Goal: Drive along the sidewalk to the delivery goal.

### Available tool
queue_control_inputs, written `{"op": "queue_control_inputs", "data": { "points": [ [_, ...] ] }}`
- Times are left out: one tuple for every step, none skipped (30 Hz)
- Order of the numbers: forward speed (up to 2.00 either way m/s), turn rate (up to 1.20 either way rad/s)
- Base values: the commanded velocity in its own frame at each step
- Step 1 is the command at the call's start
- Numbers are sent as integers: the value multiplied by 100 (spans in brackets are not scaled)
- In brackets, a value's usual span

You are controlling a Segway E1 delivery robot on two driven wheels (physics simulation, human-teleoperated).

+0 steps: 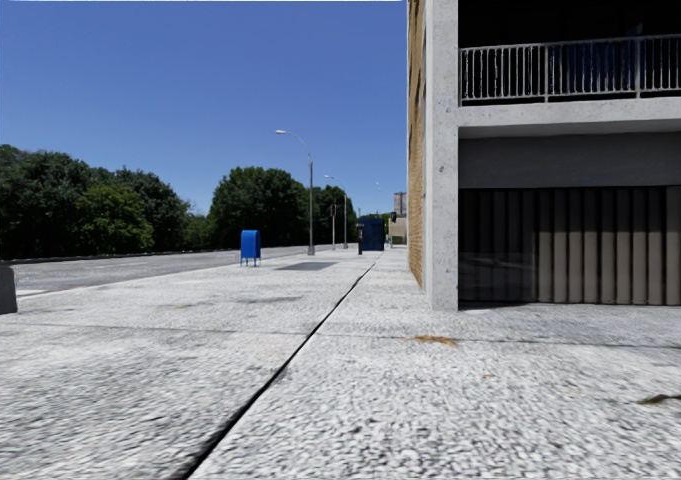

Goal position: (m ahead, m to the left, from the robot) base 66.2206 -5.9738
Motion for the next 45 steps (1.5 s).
{"op": "queue_control_inputs", "data": {
  "points": [
    [200, 20],
    [200, 20],
    [200, 20],
    [200, 20],
    [200, 18],
    [200, 18],
    [200, 11],
    [200, 0],
    [200, 0],
    [200, 0],
    [200, 0],
    [200, 0],
    [200, 0],
    [200, 0],
    [200, 0],
    [200, 0],
    [200, 0],
    [200, 0],
    [200, 0],
    [200, 0],
    [200, 0],
    [200, 0],
    [200, 2],
    [200, 2],
    [200, 19],
    [200, 25],
    [200, 25],
    [200, 26],
    [200, 27],
    [200, 27],
    [200, 27],
    [200, 27],
    [200, 21],
    [200, 4],
    [200, 4],
    [200, 0],
    [200, 0],
    [200, 0],
    [200, 0],
    [200, 0],
    [200, 0],
    [200, 0],
    [200, 0],
    [200, 0],
    [200, 0]
  ]
}}
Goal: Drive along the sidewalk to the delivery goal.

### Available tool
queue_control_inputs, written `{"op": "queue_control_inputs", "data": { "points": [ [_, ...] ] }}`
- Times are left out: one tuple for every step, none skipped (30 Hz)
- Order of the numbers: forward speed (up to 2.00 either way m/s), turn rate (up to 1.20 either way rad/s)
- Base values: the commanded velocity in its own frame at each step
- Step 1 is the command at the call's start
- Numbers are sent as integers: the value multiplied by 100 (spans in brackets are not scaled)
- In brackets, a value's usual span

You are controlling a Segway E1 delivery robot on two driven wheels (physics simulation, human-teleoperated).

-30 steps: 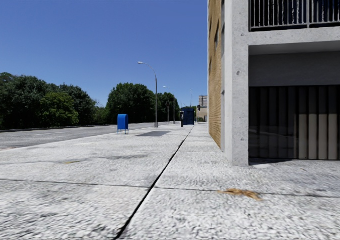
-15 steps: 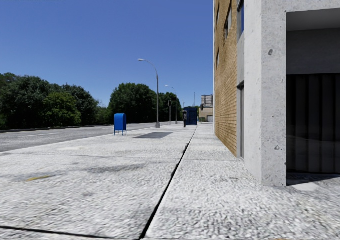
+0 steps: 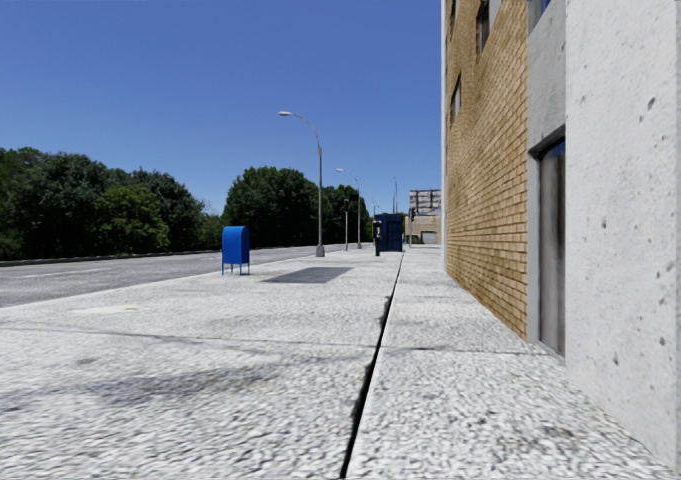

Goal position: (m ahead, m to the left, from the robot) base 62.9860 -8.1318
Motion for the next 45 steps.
{"op": "queue_control_inputs", "data": {
  "points": [
    [200, 0],
    [200, 0],
    [200, 0],
    [200, 0],
    [200, 0],
    [200, 0],
    [200, 0],
    [200, 0],
    [200, 0],
    [200, 0],
    [200, 0],
    [200, -3],
    [200, -32],
    [200, -32],
    [200, -41],
    [200, -43],
    [200, -44],
    [200, -44],
    [200, -33],
    [200, -27],
    [200, -17],
    [200, -17],
    [200, -2],
    [200, 0],
    [200, 0],
    [200, 0],
    [200, 0],
    [200, 0],
    [200, 0],
    [200, 0],
    [200, 0],
    [200, 0],
    [200, 0],
    [200, 0],
    [200, -24],
    [200, -24],
    [200, -32],
    [200, -34],
    [200, -34],
    [200, -34],
    [200, -35],
    [200, -35],
    [200, -35],
    [200, -35],
    [200, -32]
  ]
}}
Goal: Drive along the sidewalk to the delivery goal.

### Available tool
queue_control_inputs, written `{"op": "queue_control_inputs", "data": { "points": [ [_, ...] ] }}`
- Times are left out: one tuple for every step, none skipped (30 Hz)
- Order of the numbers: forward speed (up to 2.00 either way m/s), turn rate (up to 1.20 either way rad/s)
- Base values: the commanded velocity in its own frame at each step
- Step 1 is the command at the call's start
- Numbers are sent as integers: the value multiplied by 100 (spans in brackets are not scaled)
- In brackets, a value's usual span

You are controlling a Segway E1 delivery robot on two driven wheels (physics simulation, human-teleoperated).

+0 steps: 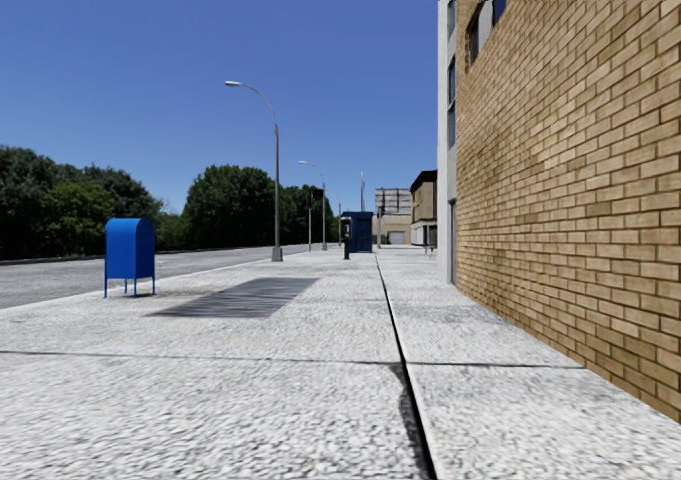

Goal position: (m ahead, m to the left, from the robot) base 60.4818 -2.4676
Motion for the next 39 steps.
{"op": "queue_control_inputs", "data": {
  "points": [
    [200, -18],
    [200, -18],
    [200, -10],
    [200, -8],
    [200, -7],
    [200, -7],
    [200, -7],
    [200, -7],
    [200, -7],
    [200, -4],
    [200, 0],
    [200, 0],
    [200, 0],
    [200, 0],
    [200, 0],
    [200, 0],
    [200, 0],
    [200, 0],
    [200, -3],
    [200, -3],
    [200, -23],
    [200, -30],
    [200, -30],
    [200, -33],
    [200, -33],
    [200, -33],
    [200, -33],
    [200, -33],
    [200, -33],
    [200, -33],
    [200, -33],
    [200, -31],
    [200, -5],
    [200, -5],
    [200, 0],
    [200, 0],
    [200, 0],
    [200, 0],
    [200, 0]
  ]
}}
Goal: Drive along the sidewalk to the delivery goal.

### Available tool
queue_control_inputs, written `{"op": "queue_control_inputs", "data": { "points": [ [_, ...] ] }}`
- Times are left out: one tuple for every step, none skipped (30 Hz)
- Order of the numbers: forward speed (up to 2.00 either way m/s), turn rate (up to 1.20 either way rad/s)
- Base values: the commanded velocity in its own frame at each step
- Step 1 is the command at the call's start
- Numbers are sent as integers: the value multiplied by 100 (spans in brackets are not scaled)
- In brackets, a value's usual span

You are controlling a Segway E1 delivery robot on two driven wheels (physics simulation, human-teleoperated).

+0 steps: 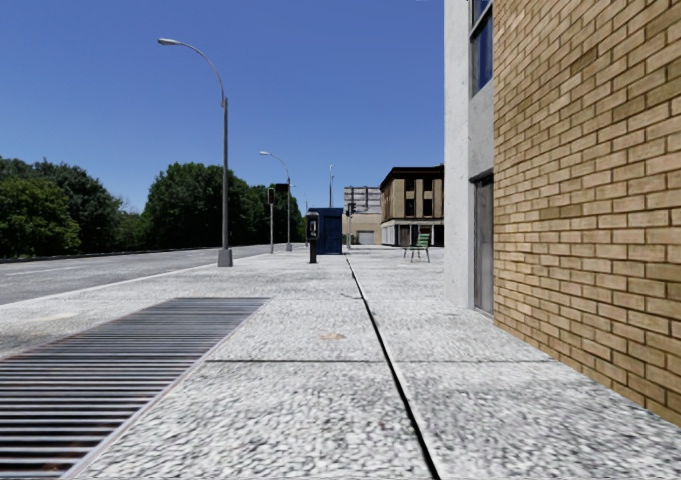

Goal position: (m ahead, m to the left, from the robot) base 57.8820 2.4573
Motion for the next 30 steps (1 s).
{"op": "queue_control_inputs", "data": {
  "points": [
    [200, 0],
    [200, 0],
    [200, 0],
    [200, 0],
    [200, 0],
    [200, 0],
    [200, 0],
    [200, 0],
    [200, 0],
    [200, 0],
    [200, 0],
    [200, 0],
    [200, 0],
    [200, 0],
    [200, 0],
    [200, 0],
    [200, 0],
    [200, 0],
    [200, 0],
    [200, 0],
    [200, 0],
    [200, 0],
    [200, 0],
    [200, -4],
    [200, -15],
    [200, -20],
    [200, -20],
    [200, -23],
    [200, -24],
    [200, -24]
  ]
}}
